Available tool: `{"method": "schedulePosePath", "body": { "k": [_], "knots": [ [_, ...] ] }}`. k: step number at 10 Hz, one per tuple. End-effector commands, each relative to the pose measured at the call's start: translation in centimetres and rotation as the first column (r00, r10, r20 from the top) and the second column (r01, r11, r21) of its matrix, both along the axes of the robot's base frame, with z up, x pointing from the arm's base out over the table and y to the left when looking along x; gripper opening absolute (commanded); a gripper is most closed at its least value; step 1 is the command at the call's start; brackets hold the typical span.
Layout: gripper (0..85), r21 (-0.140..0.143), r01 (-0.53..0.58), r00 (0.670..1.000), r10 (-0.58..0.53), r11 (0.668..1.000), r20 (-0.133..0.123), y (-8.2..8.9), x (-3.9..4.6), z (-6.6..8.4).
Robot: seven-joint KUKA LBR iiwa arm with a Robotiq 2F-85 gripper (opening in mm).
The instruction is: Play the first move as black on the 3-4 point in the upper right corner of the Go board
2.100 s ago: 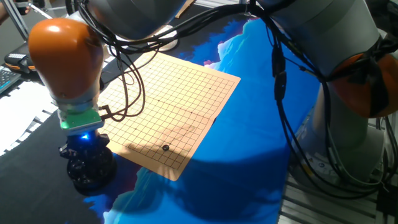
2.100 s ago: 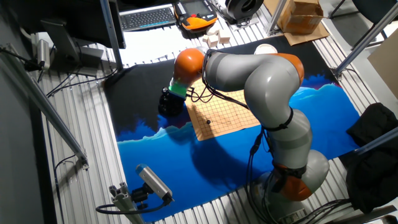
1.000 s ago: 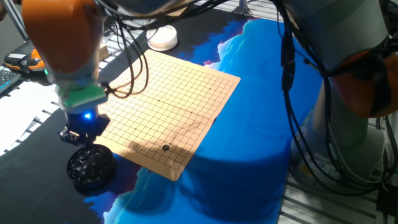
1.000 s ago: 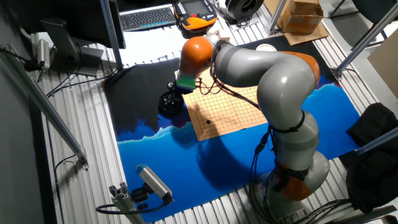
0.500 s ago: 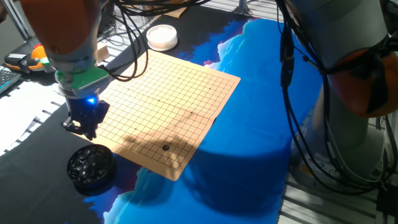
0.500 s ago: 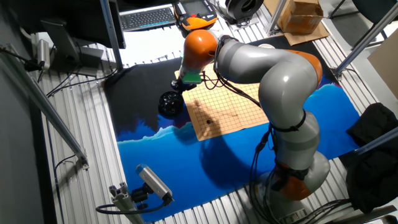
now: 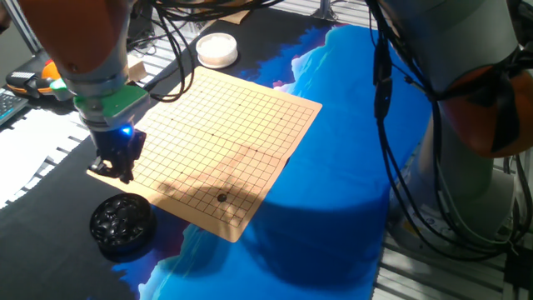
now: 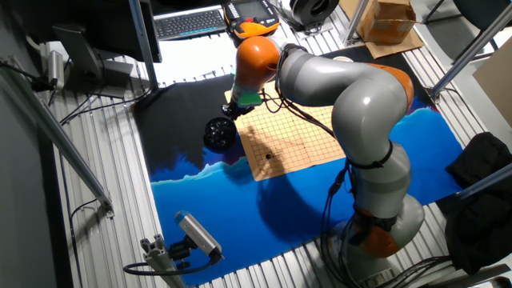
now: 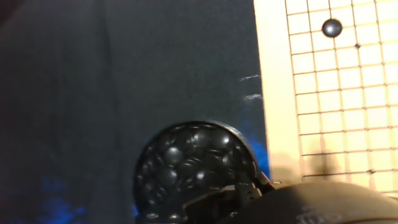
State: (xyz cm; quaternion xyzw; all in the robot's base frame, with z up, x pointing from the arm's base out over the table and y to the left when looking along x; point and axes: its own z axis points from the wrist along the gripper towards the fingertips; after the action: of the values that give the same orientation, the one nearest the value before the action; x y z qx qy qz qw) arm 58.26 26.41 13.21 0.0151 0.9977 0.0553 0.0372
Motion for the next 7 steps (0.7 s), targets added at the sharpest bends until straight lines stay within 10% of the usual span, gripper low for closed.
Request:
{"method": "schedulePosePath", "body": {
  "k": [1, 4, 7],
  "knots": [
    [0.0, 0.009, 0.000, 1.000, 0.000, 1.000, 0.000, -0.36, -0.09, 0.04],
    [0.0, 0.077, 0.085, 0.995, -0.081, 0.993, -0.052, -0.85, -0.19, 0.09],
    [0.0, 0.081, 0.149, 0.987, -0.142, 0.986, -0.079, -0.85, -0.19, 0.09]
  ]
}}
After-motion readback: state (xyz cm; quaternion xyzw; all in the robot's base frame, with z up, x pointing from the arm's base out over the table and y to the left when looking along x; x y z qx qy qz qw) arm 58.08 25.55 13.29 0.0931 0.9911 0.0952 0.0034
